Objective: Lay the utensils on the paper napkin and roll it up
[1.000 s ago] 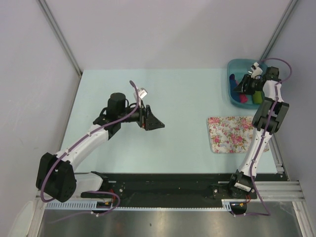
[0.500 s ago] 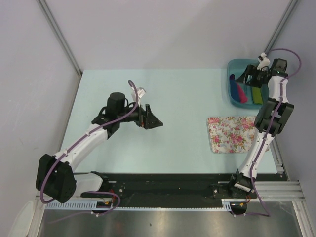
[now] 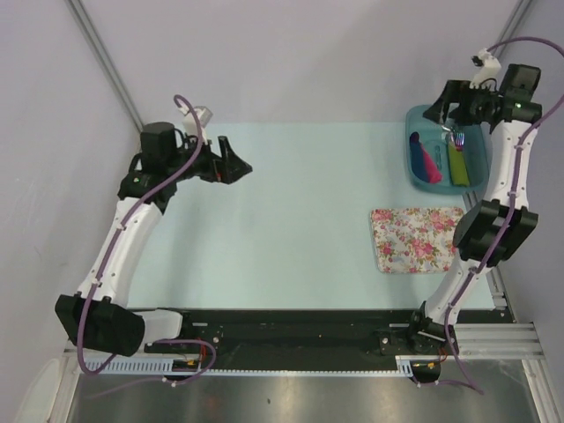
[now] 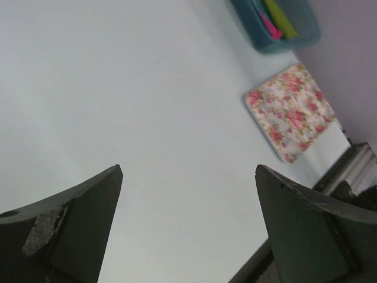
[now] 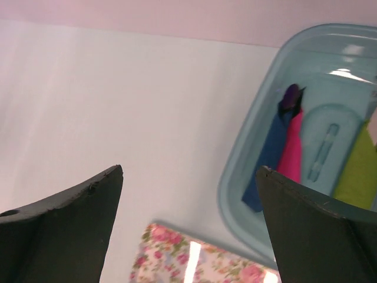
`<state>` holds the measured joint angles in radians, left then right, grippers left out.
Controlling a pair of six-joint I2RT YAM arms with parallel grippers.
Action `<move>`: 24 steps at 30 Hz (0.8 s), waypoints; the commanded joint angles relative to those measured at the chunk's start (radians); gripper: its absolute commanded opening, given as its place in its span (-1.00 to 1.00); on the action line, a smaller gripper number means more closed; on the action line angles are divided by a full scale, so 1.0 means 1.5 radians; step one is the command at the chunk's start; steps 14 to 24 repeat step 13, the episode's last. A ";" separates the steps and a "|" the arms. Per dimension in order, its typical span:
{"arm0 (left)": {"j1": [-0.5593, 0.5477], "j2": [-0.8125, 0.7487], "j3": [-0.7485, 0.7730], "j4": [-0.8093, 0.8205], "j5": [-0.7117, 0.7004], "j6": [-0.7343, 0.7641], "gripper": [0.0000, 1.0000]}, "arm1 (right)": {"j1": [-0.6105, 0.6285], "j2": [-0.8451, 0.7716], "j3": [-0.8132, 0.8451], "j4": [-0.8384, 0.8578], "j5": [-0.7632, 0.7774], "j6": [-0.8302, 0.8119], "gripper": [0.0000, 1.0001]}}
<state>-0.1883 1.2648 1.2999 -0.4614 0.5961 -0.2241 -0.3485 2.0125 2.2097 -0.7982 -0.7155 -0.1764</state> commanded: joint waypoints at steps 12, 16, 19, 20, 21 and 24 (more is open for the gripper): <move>0.077 -0.109 -0.118 -0.156 -0.171 0.172 0.99 | 0.255 -0.500 -0.658 0.036 0.160 0.094 0.99; 0.077 -0.116 -0.121 -0.154 -0.180 0.178 1.00 | 0.258 -0.513 -0.670 0.042 0.180 0.102 0.99; 0.077 -0.116 -0.121 -0.154 -0.180 0.178 1.00 | 0.258 -0.513 -0.670 0.042 0.180 0.102 0.99; 0.077 -0.116 -0.121 -0.154 -0.180 0.178 1.00 | 0.258 -0.513 -0.670 0.042 0.180 0.102 0.99; 0.077 -0.116 -0.121 -0.154 -0.180 0.178 1.00 | 0.258 -0.513 -0.670 0.042 0.180 0.102 0.99; 0.077 -0.116 -0.121 -0.154 -0.180 0.178 1.00 | 0.258 -0.513 -0.670 0.042 0.180 0.102 0.99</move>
